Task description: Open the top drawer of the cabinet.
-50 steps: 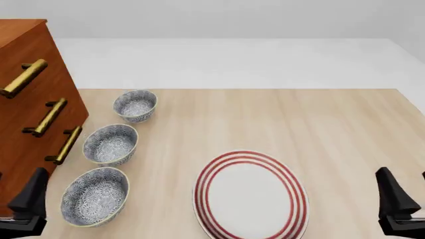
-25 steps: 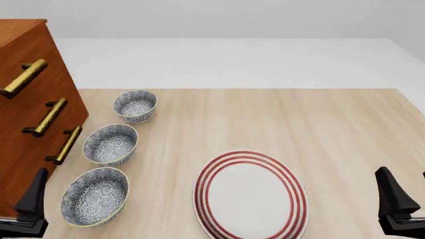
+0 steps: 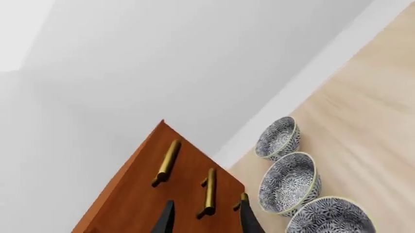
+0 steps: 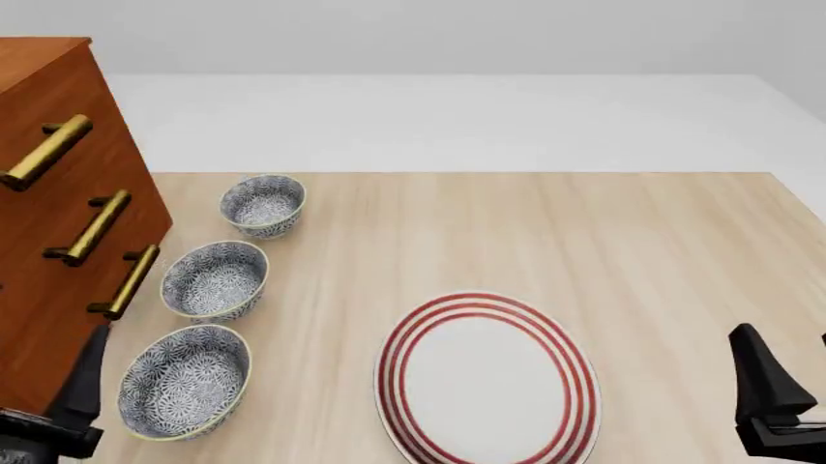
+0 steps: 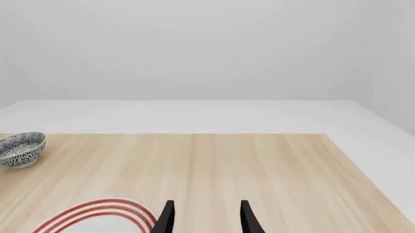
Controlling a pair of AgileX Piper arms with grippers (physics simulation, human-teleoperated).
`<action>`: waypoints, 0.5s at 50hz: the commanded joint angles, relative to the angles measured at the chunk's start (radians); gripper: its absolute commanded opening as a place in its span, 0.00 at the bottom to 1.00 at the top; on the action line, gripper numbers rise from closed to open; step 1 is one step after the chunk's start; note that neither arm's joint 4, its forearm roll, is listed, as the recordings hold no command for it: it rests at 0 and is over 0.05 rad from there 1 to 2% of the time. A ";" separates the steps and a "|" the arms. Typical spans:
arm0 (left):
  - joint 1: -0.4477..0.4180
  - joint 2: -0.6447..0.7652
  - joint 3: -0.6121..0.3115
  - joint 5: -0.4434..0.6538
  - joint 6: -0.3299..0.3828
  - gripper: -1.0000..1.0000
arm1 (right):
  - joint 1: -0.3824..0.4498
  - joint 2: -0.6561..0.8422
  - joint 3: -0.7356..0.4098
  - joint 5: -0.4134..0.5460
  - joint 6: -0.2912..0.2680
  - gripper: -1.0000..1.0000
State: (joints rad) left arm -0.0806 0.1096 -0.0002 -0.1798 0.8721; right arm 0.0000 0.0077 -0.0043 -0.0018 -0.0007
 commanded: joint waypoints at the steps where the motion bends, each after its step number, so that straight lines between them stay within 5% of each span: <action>1: 0.009 0.243 0.000 -0.198 0.153 1.00 | 0.000 0.000 0.000 0.000 0.000 1.00; 12: 0.057 0.635 0.000 -0.556 0.194 1.00 | 0.000 0.000 0.000 0.000 0.000 1.00; 17: 0.083 0.908 0.000 -0.824 0.240 1.00 | 0.000 0.000 0.000 0.000 0.000 1.00; 25: 0.118 1.019 0.000 -0.947 0.285 1.00 | 0.000 0.000 0.000 0.000 0.000 1.00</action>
State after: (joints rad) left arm -0.0017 0.8896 -0.0003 -0.8885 1.0924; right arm -0.0001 0.0077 -0.0043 -0.0019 -0.0006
